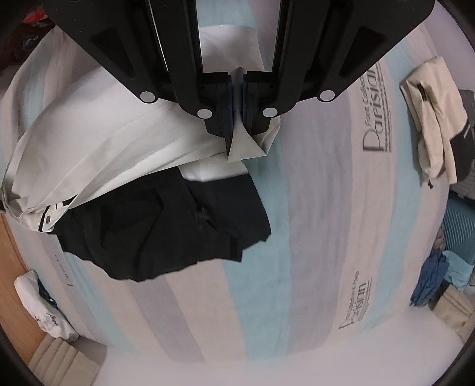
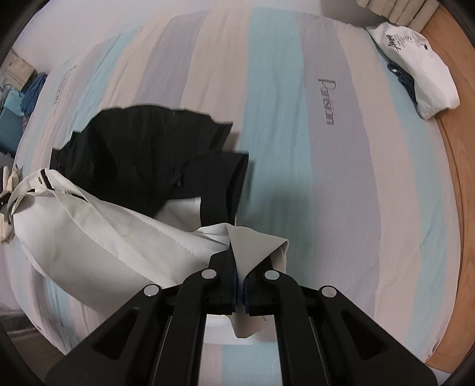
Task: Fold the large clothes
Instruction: 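Lift the folded edge with both grippers and fold it over the black hood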
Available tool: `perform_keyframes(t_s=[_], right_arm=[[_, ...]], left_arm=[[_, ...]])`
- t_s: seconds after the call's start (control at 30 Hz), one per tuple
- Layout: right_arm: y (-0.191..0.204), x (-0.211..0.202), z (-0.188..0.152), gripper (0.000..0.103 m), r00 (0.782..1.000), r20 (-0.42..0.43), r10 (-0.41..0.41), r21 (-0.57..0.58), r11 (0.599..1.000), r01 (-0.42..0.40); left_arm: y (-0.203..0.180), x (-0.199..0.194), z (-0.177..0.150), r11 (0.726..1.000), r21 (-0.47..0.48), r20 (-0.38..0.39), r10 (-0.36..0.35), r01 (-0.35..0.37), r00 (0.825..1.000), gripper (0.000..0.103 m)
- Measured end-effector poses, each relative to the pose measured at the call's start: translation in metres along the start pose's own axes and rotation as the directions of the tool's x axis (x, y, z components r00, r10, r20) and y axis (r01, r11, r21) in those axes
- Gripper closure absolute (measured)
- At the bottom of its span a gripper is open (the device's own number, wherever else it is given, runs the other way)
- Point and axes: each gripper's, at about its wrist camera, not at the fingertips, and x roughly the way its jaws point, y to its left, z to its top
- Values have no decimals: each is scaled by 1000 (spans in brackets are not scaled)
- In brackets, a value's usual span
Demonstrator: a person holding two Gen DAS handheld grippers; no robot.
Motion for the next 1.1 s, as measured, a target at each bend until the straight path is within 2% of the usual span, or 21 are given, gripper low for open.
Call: perform_keyframes(t_s=[0.17,0.3,0.7,0.83,1.1], right_arm=[[7,12,33,101,1000,16,-22,-11,1000,22],[18,19,52,101,995,52,-88,-71,993,91],[17,58,90,101,991,46,-125,-79,988,129],[22,75,94,101,983,66,-170,-119,977,177],[25,113,98,101,972,114,-204,-90,973,214]], left_arm=[[10,9,25,1000,-11,12,8,-8,1000,100],[16,16,45,1000,-16,32,23,-23,999,100],[25,63,91,999,-24,21,36,-36,999,100],[22,81,99,999,-5,48,48,-48,998,100],[25,126,104,999,-15,54,32,-31,998,99]])
